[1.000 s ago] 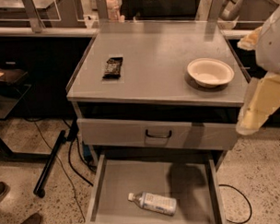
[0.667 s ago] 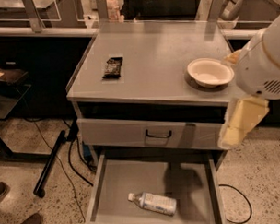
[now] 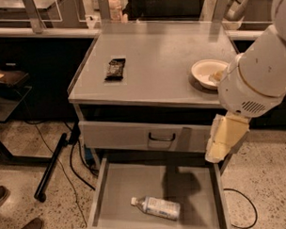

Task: Pick blue plastic bottle from middle drawer and place on counter

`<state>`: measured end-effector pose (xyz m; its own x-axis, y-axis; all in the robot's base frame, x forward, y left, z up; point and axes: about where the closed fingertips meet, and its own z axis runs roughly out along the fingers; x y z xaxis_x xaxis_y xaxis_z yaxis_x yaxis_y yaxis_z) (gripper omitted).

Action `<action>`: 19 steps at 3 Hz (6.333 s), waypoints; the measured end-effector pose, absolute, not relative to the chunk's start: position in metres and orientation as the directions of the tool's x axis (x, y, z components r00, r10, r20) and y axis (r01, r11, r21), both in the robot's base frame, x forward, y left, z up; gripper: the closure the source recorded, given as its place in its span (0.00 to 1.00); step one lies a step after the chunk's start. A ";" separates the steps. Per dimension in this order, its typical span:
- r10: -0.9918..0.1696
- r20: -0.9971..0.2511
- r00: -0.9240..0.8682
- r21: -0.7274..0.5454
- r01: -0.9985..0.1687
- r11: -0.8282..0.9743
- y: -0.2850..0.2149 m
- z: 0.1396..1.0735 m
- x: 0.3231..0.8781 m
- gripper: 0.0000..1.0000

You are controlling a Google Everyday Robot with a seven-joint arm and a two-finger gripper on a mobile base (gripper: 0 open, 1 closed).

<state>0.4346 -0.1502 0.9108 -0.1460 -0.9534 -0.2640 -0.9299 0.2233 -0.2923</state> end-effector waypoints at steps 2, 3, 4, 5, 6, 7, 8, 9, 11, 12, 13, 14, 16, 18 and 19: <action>-0.978 -0.123 -0.168 -0.262 -0.945 0.195 -0.154 0.800 0.428 0.00; -0.978 -0.123 -0.168 -0.262 -0.945 0.195 -0.154 0.800 0.428 0.00; -0.975 -0.145 -0.167 -0.217 -0.956 0.196 -0.146 0.783 0.424 0.00; -0.971 -0.175 -0.163 -0.125 -0.975 0.186 -0.121 0.731 0.416 0.00; -0.970 -0.175 -0.171 -0.094 -0.977 0.189 -0.110 0.693 0.421 0.00; -0.970 -0.175 -0.171 -0.094 -0.977 0.189 -0.110 0.693 0.421 0.00; -0.968 -0.183 -0.169 -0.064 -0.981 0.184 -0.099 0.673 0.415 0.00; -0.965 -0.203 -0.168 -0.014 -0.985 0.174 -0.062 0.613 0.423 0.00; -0.939 -0.230 -0.256 0.008 -0.965 0.261 -0.076 0.578 0.421 0.00; -0.883 -0.273 -0.380 0.059 -0.923 0.379 -0.094 0.538 0.431 0.00; -0.844 -0.277 -0.458 0.143 -0.889 0.435 -0.103 0.498 0.439 0.00; -0.844 -0.277 -0.458 0.143 -0.889 0.436 -0.103 0.498 0.439 0.00; -0.803 -0.316 -0.504 0.055 -0.855 0.516 -0.123 0.468 0.448 0.00; -0.782 -0.331 -0.529 0.053 -0.837 0.544 -0.133 0.447 0.452 0.00; -0.775 -0.351 -0.526 0.091 -0.842 0.531 -0.127 0.434 0.452 0.00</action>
Offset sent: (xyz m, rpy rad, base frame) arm -0.0019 -0.0064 -0.1680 -0.1844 0.0912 -0.0263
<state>0.4515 -0.1271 0.4337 -0.5264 -0.7745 -0.3508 -0.8423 0.5313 0.0909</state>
